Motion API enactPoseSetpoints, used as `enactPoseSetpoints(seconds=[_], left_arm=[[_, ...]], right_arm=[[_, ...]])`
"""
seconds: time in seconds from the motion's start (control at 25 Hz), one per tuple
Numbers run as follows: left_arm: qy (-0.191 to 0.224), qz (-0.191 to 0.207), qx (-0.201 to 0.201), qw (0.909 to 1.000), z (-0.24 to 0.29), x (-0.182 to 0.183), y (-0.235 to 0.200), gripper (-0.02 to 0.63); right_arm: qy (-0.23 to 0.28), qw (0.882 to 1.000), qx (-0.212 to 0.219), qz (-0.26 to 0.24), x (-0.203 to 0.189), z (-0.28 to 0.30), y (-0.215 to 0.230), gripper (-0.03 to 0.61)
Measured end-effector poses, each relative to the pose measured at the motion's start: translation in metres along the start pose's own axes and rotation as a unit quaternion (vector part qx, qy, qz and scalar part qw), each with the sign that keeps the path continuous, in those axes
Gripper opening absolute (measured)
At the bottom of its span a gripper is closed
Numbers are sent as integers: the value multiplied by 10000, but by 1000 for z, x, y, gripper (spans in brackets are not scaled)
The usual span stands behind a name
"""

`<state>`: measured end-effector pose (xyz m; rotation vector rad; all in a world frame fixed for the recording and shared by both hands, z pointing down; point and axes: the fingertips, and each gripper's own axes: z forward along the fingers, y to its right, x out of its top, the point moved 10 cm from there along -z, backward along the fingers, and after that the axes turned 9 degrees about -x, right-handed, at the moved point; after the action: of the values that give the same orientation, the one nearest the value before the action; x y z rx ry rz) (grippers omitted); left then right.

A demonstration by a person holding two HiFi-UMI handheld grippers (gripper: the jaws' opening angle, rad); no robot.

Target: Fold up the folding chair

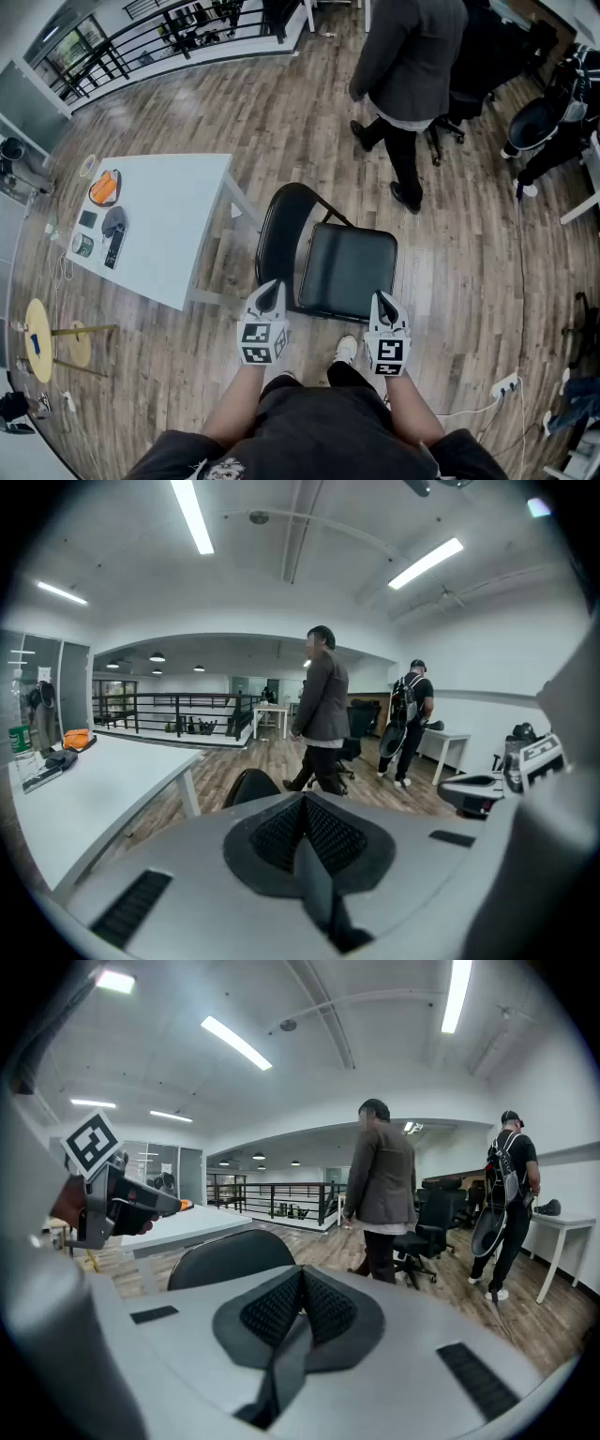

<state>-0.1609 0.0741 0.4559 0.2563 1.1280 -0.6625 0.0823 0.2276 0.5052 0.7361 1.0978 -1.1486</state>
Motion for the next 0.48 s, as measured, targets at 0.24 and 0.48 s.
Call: enactPoseSetpoints(seconds=[0.24, 0.48], left_arm=[[-469, -138, 352, 9982, 41, 3, -22, 0], [-1096, -404, 613, 9913, 78, -4, -62, 13]], right_arm=[[-165, 9991, 233, -308, -14, 55, 29, 14], [-552, 9960, 498, -491, -37, 104, 31, 14]])
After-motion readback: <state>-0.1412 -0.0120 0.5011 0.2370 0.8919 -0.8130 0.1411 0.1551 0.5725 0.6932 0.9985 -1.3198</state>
